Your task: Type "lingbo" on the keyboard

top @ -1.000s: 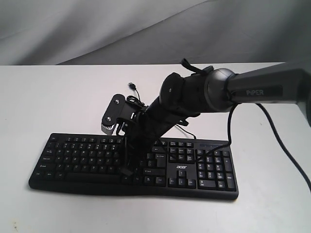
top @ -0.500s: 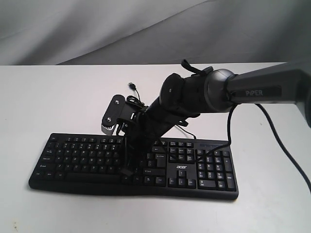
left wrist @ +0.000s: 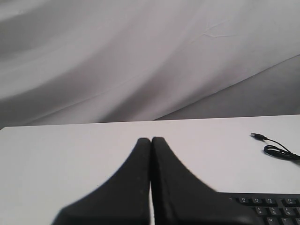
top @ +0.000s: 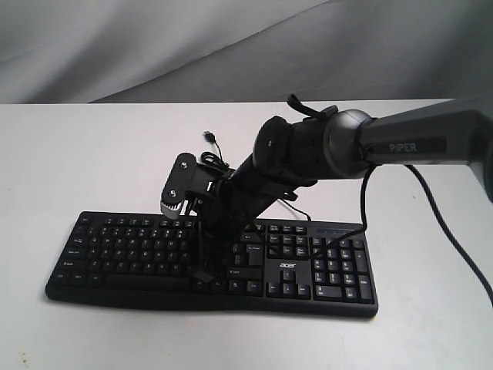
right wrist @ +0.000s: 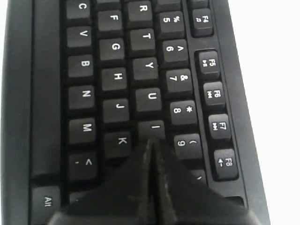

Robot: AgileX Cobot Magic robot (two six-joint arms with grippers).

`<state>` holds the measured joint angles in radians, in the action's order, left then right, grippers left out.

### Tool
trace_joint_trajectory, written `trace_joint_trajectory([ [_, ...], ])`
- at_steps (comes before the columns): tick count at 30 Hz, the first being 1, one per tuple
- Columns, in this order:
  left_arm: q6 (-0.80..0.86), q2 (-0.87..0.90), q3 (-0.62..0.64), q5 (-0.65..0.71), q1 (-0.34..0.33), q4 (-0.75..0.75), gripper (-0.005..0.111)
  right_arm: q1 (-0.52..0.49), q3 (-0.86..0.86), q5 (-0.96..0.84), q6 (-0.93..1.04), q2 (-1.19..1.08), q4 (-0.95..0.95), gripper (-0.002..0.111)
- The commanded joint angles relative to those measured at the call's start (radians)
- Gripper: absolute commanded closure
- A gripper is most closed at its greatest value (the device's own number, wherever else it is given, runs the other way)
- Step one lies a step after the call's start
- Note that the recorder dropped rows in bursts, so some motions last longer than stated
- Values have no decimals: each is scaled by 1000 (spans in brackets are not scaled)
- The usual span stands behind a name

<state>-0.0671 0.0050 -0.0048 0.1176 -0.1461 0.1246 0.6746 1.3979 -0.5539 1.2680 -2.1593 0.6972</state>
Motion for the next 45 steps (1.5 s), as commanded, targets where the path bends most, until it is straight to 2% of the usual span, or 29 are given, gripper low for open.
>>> trace_joint_trajectory([
  [1, -2, -5, 5, -9, 7, 0, 106, 1, -5, -13, 15, -11, 1, 108],
  [15, -2, -5, 5, -9, 7, 0, 106, 1, -5, -10, 11, 42, 1, 108],
  [22, -2, -5, 5, -9, 7, 0, 106, 1, -5, -69, 2, 150, 1, 108],
  [25, -2, -5, 5, -9, 7, 0, 106, -1, -5, -64, -69, 220, -46, 108],
  [33, -2, -5, 5, -9, 7, 0, 106, -3, -5, -54, -424, 548, -295, 108],
  [37, -2, -5, 5, -9, 7, 0, 106, -3, -15, -35, -464, 722, -302, 108],
  [40, -2, -5, 5, -9, 7, 0, 106, -3, -116, 82, -534, 933, -265, 108],
  [45, -2, -5, 5, -9, 7, 0, 106, -3, -156, 79, -562, 1099, -243, 108],
])
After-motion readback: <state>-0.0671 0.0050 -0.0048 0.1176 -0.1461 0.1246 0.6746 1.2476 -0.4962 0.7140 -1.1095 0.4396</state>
